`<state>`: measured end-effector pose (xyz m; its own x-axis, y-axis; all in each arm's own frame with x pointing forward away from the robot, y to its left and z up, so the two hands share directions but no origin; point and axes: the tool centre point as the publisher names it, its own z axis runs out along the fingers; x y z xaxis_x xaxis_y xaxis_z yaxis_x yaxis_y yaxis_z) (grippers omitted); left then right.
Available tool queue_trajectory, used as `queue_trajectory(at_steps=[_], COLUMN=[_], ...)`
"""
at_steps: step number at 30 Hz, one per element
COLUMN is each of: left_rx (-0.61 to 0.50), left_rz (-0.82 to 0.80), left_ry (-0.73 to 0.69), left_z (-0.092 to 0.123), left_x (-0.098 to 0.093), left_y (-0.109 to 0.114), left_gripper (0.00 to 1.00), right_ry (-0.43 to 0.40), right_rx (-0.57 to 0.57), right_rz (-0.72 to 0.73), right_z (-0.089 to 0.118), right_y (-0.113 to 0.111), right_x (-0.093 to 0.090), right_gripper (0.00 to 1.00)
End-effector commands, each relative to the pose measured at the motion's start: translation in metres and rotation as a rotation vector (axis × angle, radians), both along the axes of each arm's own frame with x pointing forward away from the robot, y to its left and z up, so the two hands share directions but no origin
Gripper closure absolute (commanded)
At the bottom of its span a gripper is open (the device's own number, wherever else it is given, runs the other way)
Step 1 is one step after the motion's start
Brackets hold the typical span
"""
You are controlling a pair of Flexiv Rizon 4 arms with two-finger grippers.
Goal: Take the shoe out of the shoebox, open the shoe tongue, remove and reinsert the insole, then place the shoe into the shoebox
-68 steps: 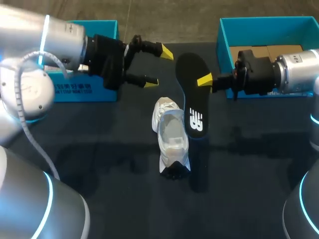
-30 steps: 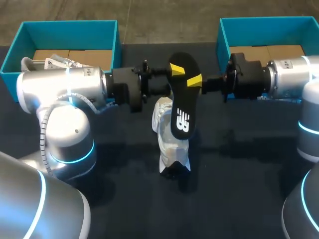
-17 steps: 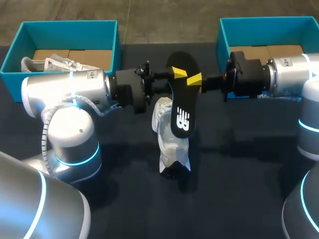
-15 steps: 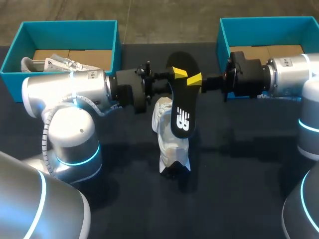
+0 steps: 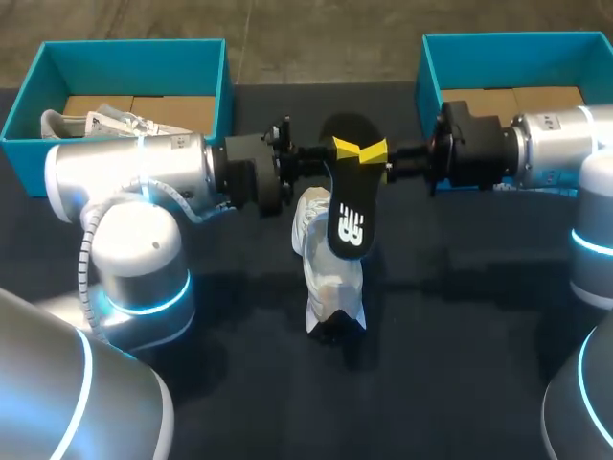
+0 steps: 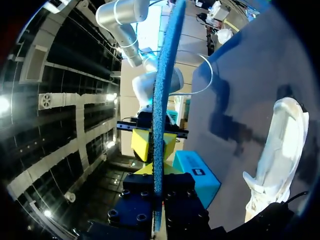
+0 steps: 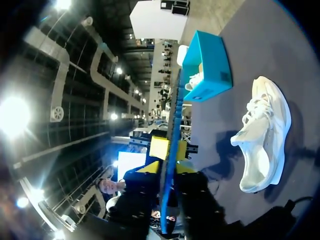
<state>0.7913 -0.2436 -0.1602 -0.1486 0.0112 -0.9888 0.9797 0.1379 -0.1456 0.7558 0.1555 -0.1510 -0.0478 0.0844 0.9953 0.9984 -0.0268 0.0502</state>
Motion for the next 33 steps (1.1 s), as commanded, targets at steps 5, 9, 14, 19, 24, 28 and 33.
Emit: queue_trajectory(at_steps=[5, 9, 14, 19, 24, 28, 33], left_rx=[0.038, 0.042, 0.052, 0.059, 0.059, 0.055, 0.051], left_rz=[-0.02, -0.032, -0.05, -0.069, -0.069, -0.091, -0.096], left_ry=[0.074, 0.131, 0.182, 0.219, 0.242, 0.277, 0.282], left_z=[0.012, 0.016, 0.017, 0.016, 0.014, 0.014, 0.011], left_x=[-0.003, -0.011, -0.023, -0.035, -0.04, -0.045, -0.052], left_y=[0.006, 0.009, 0.013, 0.016, 0.019, 0.02, 0.019], left_gripper=[1.0, 1.0, 1.0, 1.0, 1.0, 1.0, 1.0], right_ry=[-0.097, -0.169, -0.272, -0.414, -0.414, -0.414, -0.414], right_rx=[-0.134, -0.224, -0.376, -0.456, -0.456, -0.456, -0.456], right_rz=[-0.037, -0.042, 0.016, 0.008, 0.008, 0.008, 0.008], right_z=[0.002, 0.001, 0.002, 0.008, 0.008, 0.008, 0.008], right_y=[-0.019, -0.033, -0.045, -0.054, -0.054, -0.054, -0.054], right_x=[-0.009, -0.012, -0.012, -0.015, -0.015, -0.015, -0.015], right_gripper=[0.0, 0.0, 0.0, 0.0, 0.0, 0.0, 0.0])
